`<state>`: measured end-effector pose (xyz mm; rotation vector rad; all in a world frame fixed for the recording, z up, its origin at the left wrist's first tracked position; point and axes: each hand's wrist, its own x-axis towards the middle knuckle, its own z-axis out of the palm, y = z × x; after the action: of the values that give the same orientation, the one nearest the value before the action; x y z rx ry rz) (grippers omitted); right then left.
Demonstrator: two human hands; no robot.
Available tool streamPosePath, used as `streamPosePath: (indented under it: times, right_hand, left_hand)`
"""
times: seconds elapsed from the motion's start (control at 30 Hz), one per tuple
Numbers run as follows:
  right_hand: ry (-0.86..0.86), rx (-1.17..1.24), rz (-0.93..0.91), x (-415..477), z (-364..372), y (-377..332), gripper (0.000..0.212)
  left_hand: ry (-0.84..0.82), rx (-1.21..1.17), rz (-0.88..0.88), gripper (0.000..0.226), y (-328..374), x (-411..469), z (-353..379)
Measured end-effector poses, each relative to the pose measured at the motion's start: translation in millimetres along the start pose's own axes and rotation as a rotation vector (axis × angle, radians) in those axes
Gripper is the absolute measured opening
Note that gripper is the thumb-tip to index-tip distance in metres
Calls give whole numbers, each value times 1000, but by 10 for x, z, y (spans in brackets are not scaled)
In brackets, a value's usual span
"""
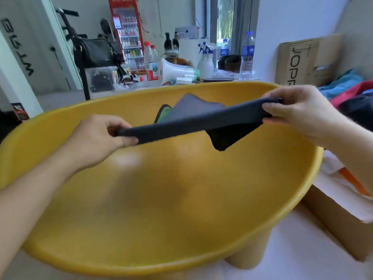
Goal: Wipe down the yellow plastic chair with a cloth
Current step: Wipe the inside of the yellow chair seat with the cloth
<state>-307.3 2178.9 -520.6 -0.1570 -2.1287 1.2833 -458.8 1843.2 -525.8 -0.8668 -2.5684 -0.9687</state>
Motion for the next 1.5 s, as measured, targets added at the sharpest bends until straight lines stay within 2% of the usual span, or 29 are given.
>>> streamPosePath:
  times: [0.07, 0.13, 0.17, 0.2, 0.23, 0.27, 0.3, 0.33, 0.37, 0.47, 0.53, 0.57, 0.6, 0.63, 0.67, 0.73, 0.77, 0.83, 0.9, 0.97, 1.03, 1.07, 1.17, 1.2, 1.27, 1.33, 1.4, 1.43, 1.5]
  right_hand:
    - [-142, 24, 23, -330, -33, 208, 14]
    - [-305, 47, 100, -695, -77, 447, 43]
    - [-375, 58, 172, -902, -66, 578, 56]
    - [-456, 68, 243, -1072, -55, 667, 59]
    - [-561, 59, 322, -1220, -18, 707, 50]
    - [-635, 48, 385, -1347, 49, 754, 32]
    - [-680, 59, 430, -1418, 125, 773, 13]
    - [-671, 57, 455, -1441, 176, 790, 8]
    - [-625, 31, 452, -1409, 214, 816, 16]
    - [-348, -37, 340, -1100, 348, 830, 20]
    - [-252, -265, 240, -853, 459, 949, 16]
    - [-267, -476, 181, -783, 530, 1000, 9]
    - [-325, -667, 108, -761, 603, 1053, 10]
    - [-427, -794, 47, -800, 687, 1093, 29]
    - [-565, -846, 39, -882, 771, 1107, 44]
    - [-840, -925, 85, -1043, 894, 1076, 53]
    - [-948, -967, 80, -1110, 927, 1074, 50]
    - [-968, -975, 23, -1156, 957, 1074, 34]
    - [-922, -1102, -44, -1097, 967, 1006, 21]
    - [-883, -1240, -119, -1045, 1004, 953, 24]
    - [-773, -1053, -55, -1047, 1041, 936, 29]
    - [-683, -825, 82, -1047, 1050, 919, 35]
    - [-408, 157, 590, -1034, 1141, 742, 39]
    - [-372, 410, 698, -1046, 1200, 634, 36]
    - [-486, 728, 755, -1089, 1332, 443, 40]
    - [-676, 760, 654, -1145, 1456, 320, 48]
    - [-759, 713, 540, -1171, 1561, 256, 32]
    - [-768, 662, 511, -1174, 1609, 241, 25]
    - [-775, 554, 477, -1168, 1705, 164, 20]
  left_hand:
    - [-232, 38, -25, 11, -73, -330, 31]
    - [-447, 9, -68, 14, -234, -625, 70]
    - [-564, -23, -113, 23, -314, -798, 100]
    - [-668, -62, -151, 38, -392, -933, 118]
    - [-759, -95, -184, 51, -461, -1049, 146]
    - [-831, -147, -216, 53, -510, -1150, 193]
    - [-854, -206, -231, 44, -527, -1199, 243]
    - [-814, -286, -261, 31, -531, -1199, 304]
    - [-733, -354, -301, 21, -519, -1155, 364]
    - [-433, -296, -316, 22, -498, -811, 525]
    - [-220, 24, -237, 23, -547, -581, 655]
    - [-118, 263, -143, 24, -578, -539, 728]
    - [-63, 391, -18, 24, -586, -564, 808]
    - [-131, 401, 88, 25, -568, -644, 909]
    - [-289, 353, 153, 33, -516, -759, 1013]
    - [-646, 346, 155, 48, -469, -1032, 1197]
    - [-708, 388, 167, 45, -511, -1125, 1269]
    - [-609, 401, 187, 29, -610, -1154, 1325]
    - [-530, 426, 185, 23, -621, -1108, 1322]
    - [-499, 391, 132, 20, -580, -1035, 1320]
    - [-407, 234, -33, 17, -531, -995, 1287]
    - [-341, 105, -149, 19, -489, -955, 1239]
    - [-121, -493, -424, 23, -228, -902, 1065]
    - [-77, -620, -425, 22, -81, -953, 1009]
    - [-142, -610, -233, 13, 161, -1159, 943]
    - [-348, -383, 26, 31, 316, -1412, 876]
    - [-451, -265, 140, 41, 327, -1555, 748]
    - [-446, -274, 140, 38, 278, -1596, 629]
    - [-310, -160, 191, 30, 55, -1652, 331]
